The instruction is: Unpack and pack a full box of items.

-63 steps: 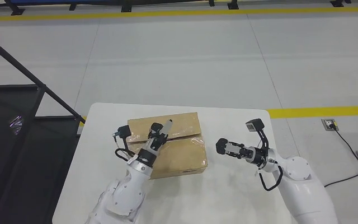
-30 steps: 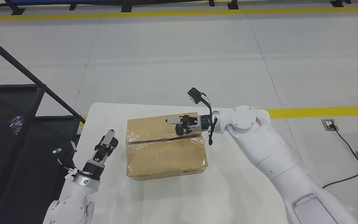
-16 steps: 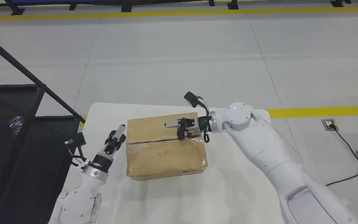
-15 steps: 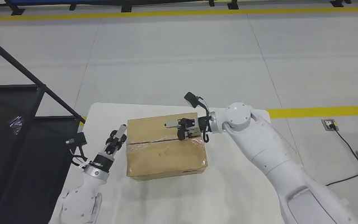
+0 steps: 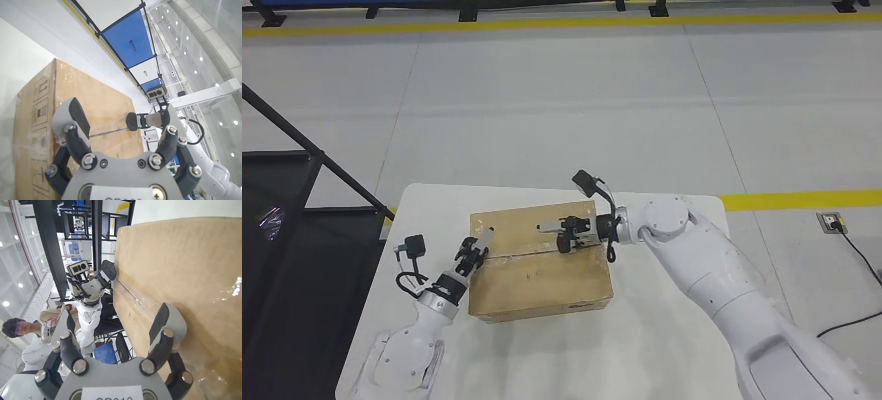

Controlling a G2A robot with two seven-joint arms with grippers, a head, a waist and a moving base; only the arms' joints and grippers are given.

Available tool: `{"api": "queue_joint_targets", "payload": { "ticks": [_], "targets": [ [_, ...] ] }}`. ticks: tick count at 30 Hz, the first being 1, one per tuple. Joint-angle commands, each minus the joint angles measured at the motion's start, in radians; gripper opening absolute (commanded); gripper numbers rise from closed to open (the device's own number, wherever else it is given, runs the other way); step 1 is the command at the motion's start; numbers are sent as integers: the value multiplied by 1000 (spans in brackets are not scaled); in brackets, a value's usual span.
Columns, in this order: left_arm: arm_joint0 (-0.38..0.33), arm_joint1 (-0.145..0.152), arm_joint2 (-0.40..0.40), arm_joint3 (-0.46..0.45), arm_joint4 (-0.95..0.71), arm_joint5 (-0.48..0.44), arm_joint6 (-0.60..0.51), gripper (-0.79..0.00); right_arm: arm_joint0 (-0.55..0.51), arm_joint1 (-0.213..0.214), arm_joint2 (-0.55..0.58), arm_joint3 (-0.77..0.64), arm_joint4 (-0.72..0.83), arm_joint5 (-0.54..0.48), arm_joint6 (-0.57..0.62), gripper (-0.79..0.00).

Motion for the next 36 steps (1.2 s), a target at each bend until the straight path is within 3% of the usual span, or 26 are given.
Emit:
{"api": "queue_joint_targets", "payload": {
  "ticks": [1,17,25,31,36],
  "targets": [
    [-5,0,4,10,-4,0,1,0,-2,-7,-5,0,-4,10,-6,0],
    [49,2,-32,-42,-67,-33,40,0,17,-93,-55,67,8,-25,-43,0],
    [125,12,-145,-80,-148,-79,62,0,30,-143,-70,120,33,-32,-60,0],
    [201,19,-240,-52,-227,-129,63,0,44,-191,-87,159,53,-30,-61,0],
    [235,22,-276,-18,-269,-160,51,0,60,-233,-103,188,54,-39,-73,0]
  ]
}}
